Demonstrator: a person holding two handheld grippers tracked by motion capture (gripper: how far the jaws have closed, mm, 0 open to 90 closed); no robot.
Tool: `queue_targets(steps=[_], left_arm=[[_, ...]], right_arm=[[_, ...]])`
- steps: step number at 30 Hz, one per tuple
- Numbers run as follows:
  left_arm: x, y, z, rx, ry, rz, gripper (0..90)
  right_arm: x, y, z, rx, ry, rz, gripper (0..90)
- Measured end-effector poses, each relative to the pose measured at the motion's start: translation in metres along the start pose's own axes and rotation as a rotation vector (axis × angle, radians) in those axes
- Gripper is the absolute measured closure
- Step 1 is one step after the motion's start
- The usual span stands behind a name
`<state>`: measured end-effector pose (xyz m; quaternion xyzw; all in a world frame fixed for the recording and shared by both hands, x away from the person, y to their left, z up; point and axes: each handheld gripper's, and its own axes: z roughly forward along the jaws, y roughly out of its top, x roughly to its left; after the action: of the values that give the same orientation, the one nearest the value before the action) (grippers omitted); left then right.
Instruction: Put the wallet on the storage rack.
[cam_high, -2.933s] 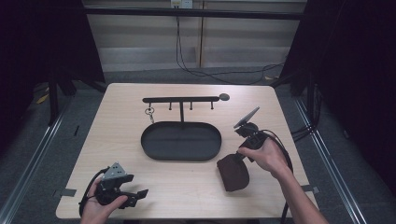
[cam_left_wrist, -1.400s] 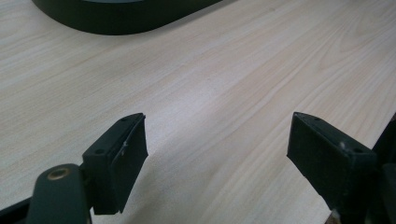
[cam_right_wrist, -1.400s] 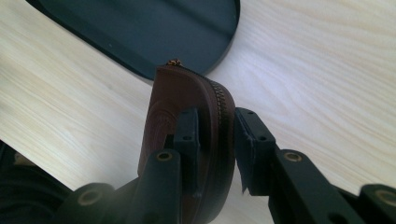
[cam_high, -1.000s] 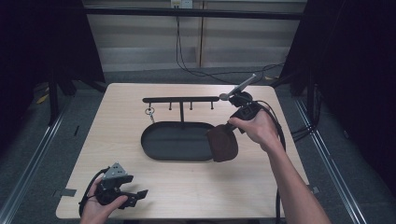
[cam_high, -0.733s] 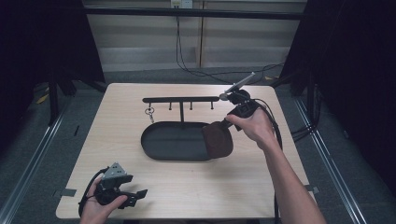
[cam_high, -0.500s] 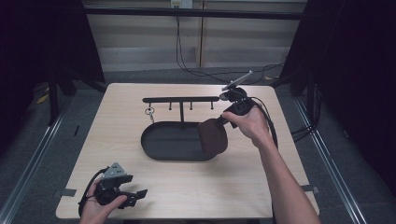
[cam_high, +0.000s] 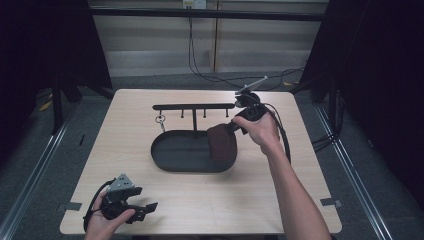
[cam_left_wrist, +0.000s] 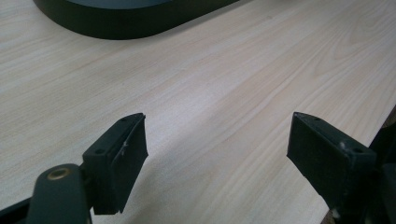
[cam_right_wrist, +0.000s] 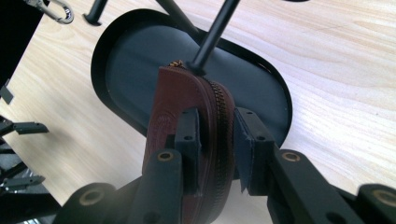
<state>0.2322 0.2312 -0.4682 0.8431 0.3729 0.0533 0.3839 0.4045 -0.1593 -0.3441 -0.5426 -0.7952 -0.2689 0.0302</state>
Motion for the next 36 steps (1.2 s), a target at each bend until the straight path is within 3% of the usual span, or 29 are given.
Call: queue_targets(steps=[2,21,36], left_arm=[[0.0,0.0,0.0,-0.002,-0.001,0.001,19.8],[0.0,0.0,-0.001,-0.012,-0.001,-0.01,18.4],[0.0,0.001,-0.002,-0.022,-0.002,-0.01,18.5]], right_arm=[[-0.004,0.0,0.004,-0.01,0.004,0.026,72.4],[-0.025,-0.007,0.054,-0.048,0.037,0.11,72.5],[-0.035,-0.017,0.078,-0.087,0.056,0.163,72.2]])
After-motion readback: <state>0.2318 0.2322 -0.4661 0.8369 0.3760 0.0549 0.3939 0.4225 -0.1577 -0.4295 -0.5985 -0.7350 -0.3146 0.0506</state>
